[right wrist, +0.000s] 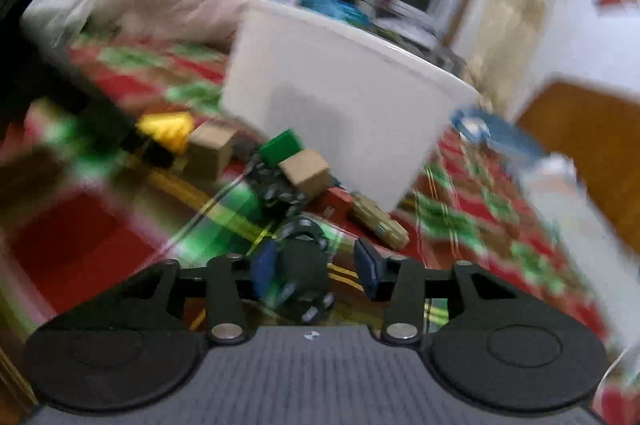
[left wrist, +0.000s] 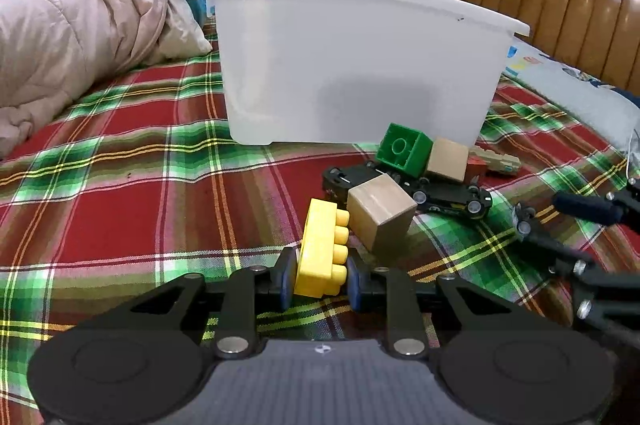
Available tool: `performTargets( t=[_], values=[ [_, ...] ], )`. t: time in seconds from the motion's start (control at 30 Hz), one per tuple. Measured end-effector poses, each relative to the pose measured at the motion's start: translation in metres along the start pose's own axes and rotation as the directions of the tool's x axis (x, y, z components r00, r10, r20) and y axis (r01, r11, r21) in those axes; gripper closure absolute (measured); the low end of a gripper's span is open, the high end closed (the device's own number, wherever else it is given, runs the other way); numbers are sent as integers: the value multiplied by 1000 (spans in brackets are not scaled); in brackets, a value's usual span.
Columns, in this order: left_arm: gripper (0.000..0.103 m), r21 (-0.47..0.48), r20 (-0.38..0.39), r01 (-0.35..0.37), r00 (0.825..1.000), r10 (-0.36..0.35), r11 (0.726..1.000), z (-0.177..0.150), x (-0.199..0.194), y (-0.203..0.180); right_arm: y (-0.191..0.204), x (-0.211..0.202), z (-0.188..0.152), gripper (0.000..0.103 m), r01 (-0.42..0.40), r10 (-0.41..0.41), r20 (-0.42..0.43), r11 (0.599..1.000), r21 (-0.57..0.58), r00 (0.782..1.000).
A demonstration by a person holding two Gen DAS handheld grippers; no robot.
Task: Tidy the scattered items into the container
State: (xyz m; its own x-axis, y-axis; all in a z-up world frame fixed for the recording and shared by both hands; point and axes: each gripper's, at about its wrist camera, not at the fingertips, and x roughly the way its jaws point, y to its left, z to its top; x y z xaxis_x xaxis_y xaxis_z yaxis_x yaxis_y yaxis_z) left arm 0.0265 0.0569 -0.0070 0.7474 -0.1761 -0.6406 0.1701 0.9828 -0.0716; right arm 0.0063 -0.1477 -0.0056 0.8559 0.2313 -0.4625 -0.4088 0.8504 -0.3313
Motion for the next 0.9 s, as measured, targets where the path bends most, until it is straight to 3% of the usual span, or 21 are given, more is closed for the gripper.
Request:
performTargets(
  t=[0.07, 0.17, 0.33, 0.57, 0.77, 0.9],
  values=[
    [74, -1, 0, -1, 1000, 1, 1000, 0, 0, 0, -4, -1, 3, 59, 4, -4, -11, 1000, 26, 1000],
    [74, 3, 0, -5, 1000, 5, 1000, 0, 1, -1, 1, -8, 5, 69, -27, 27, -11, 999, 19, 1000],
    [74, 1, -2, -8, 1000, 8, 1000, 0, 0, -2, 15, -3, 6, 74, -49, 49, -56, 999, -2, 997],
    [72, -3, -2, -13, 1000, 13, 1000, 1, 1, -3, 12, 7, -3, 74, 37, -39, -105, 999, -21, 994],
    [72, -1, -3, -13, 1000, 13, 1000, 1, 0, -4, -19, 7, -7, 76, -6, 30, -108, 976, 220, 994],
    [70, -2, -4, -14, 1000, 14, 1000, 1, 0, -4, -43, 8, -8, 76, -107, 153, -68, 889, 446, 986]
  ],
)
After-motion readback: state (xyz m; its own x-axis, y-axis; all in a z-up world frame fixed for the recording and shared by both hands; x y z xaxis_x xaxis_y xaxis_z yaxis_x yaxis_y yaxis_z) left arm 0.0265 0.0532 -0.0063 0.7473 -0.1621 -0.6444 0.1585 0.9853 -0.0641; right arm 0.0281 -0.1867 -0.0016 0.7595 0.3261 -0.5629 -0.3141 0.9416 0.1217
